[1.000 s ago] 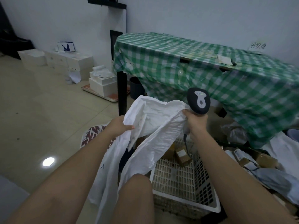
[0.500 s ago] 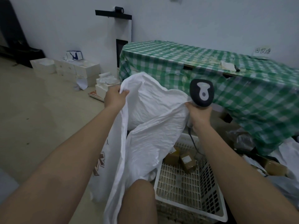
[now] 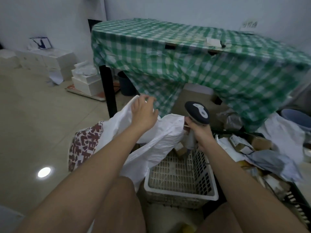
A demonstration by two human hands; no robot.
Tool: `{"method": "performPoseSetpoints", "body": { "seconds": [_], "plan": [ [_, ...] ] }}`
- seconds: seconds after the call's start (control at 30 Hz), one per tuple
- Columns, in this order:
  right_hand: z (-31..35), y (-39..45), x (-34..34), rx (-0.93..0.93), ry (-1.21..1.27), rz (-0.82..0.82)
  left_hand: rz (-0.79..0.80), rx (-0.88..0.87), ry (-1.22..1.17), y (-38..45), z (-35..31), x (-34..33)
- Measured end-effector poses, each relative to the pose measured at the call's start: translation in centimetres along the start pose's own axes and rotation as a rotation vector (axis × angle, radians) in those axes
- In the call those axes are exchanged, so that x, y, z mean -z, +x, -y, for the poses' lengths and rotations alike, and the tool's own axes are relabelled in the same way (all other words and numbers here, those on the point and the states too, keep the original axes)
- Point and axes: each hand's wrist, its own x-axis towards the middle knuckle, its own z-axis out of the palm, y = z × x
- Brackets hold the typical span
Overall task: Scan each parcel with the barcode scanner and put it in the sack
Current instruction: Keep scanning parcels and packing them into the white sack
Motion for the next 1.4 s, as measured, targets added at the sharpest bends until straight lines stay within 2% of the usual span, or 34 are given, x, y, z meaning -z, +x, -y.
{"method": "performPoseSetpoints", "body": {
  "seconds": [0.1,0.2,0.27,0.37,0.43,0.5,0.57,0.73,0.93,1.1,1.3,1.4],
  "plan": [
    [-1.1,1.4,3.2,-0.039,0.046,0.007,0.149,-0.077,-0.114,0.2,-4.4,-3.9],
    [-2.9,3.0,6.4,-0.056,0.009,-0.062,0.386,-0.19,-0.115,-0.5,-7.4,-8.1],
    [-4.5,4.3,8.2,-0.057,-0.034,-0.084,0.514,-0.317,0.012,-1.1,-7.3,-11.1],
    [-6.6,6.2,10.0,-0.098,-0.04,-0.088,0.605,-0.475,0.34,-1.6,-4.3,-15.8],
    [-7.6,7.0,10.2,-0.145,-0.024,-0.07,0.706,-0.44,0.549,-2.1,-1.5,-18.2],
    [-8.7,8.2,9.9,-0.187,-0.006,-0.052,0.864,-0.324,0.751,-2.4,0.8,-19.9],
    [-9.9,9.5,9.5,-0.206,0.003,-0.035,0.953,-0.194,0.751,-2.0,2.0,-21.7],
    [-13.1,13.4,8.6,-0.278,0.011,-0.012,0.815,-0.059,0.406,1.7,0.9,-27.0],
    [-18.7,17.6,8.4,-0.374,-0.036,-0.07,0.772,0.086,0.218,4.4,2.9,-35.3],
    [-23.1,21.1,7.6,-0.438,-0.093,-0.092,0.769,0.147,0.279,5.3,7.1,-41.6],
    [-26.8,25.5,6.0,-0.466,-0.118,-0.072,0.823,0.023,0.302,7.4,12.3,-47.0],
    [-28.2,26.4,5.7,-0.487,-0.146,-0.101,0.763,-0.011,0.385,7.9,12.9,-47.7]
  ]
}}
